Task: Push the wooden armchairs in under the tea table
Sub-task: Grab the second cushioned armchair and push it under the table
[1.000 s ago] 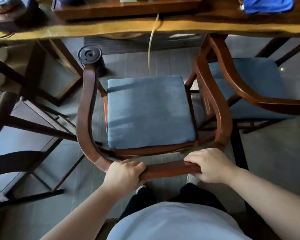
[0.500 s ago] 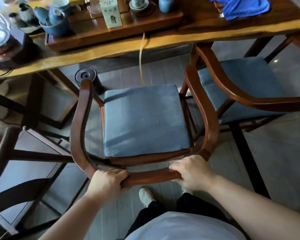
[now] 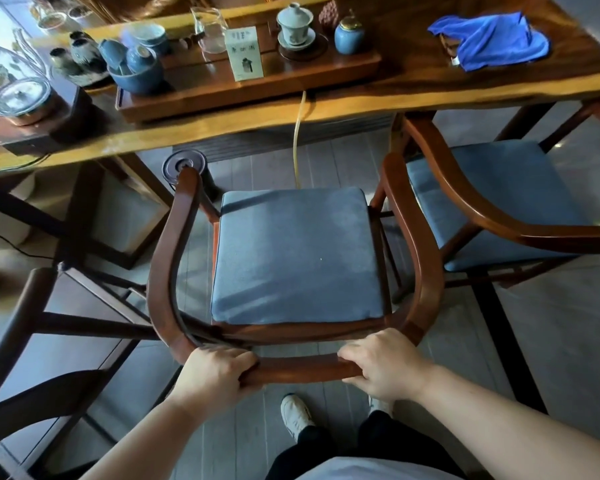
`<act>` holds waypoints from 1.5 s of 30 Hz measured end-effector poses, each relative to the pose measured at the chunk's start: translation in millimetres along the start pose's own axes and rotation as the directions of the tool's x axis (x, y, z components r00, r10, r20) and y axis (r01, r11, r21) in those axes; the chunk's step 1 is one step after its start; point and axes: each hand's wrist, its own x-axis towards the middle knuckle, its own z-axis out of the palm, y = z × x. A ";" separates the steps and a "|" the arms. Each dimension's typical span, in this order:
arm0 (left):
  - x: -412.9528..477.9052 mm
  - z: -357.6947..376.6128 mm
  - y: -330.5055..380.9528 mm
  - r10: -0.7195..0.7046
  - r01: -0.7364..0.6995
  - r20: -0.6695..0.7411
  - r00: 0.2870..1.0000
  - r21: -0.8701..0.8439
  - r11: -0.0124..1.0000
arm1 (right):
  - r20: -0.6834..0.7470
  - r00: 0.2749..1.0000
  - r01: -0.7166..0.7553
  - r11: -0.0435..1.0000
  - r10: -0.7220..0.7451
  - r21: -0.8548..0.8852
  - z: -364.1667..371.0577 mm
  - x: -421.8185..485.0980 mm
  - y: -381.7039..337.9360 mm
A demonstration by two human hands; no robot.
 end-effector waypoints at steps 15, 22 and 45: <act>53.0 12.8 44.0 0.016 -0.016 -0.052 0.999 0.004 1.000 | 0.034 0.992 -0.118 0.993 0.119 -0.017 -40.4 -10.9 62.4; 62.3 -2.7 -9.7 0.062 -0.057 -0.053 0.997 0.088 0.994 | -0.084 0.989 -0.125 0.992 0.123 -0.019 -27.9 25.6 48.7; 135.3 -7.6 -23.1 0.012 -0.008 -0.066 0.998 0.068 0.998 | -0.076 0.976 -0.200 0.979 0.202 0.043 -69.8 61.8 103.7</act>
